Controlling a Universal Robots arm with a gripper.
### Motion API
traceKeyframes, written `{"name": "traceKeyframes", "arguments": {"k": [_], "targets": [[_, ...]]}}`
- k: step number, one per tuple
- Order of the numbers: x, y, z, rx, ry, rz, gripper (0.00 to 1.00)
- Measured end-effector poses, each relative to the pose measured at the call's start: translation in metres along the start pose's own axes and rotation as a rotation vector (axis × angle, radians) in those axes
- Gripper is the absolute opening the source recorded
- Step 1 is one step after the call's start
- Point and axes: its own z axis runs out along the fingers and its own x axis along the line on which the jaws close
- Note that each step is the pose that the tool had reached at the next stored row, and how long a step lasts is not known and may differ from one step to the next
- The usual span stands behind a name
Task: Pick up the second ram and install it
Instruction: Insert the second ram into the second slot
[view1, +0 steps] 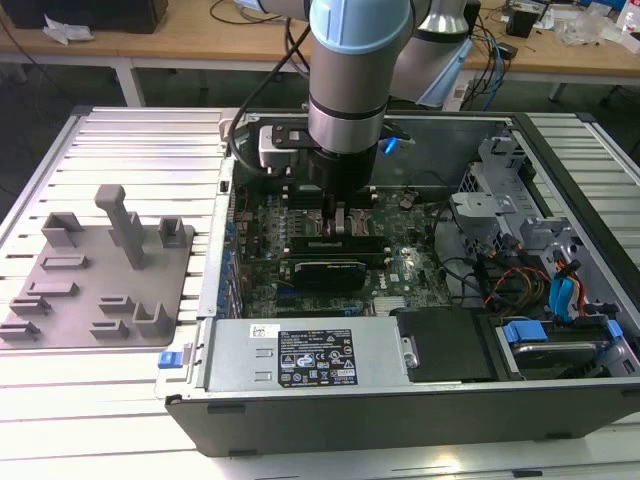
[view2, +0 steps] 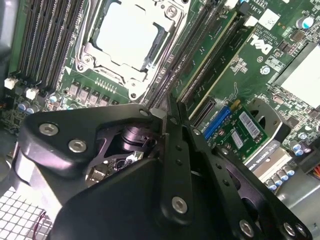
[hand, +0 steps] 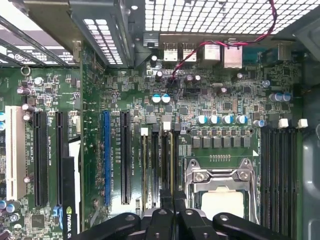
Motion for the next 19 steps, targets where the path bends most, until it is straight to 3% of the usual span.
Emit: {"name": "traceKeyframes", "arguments": {"k": [2,19], "targets": [[0.0000,-0.0008,0.0000,0.0002,0.0071,0.003,0.09],[0.0002,-0.0009,0.0025,0.0029,0.0067,0.003,0.09]]}}
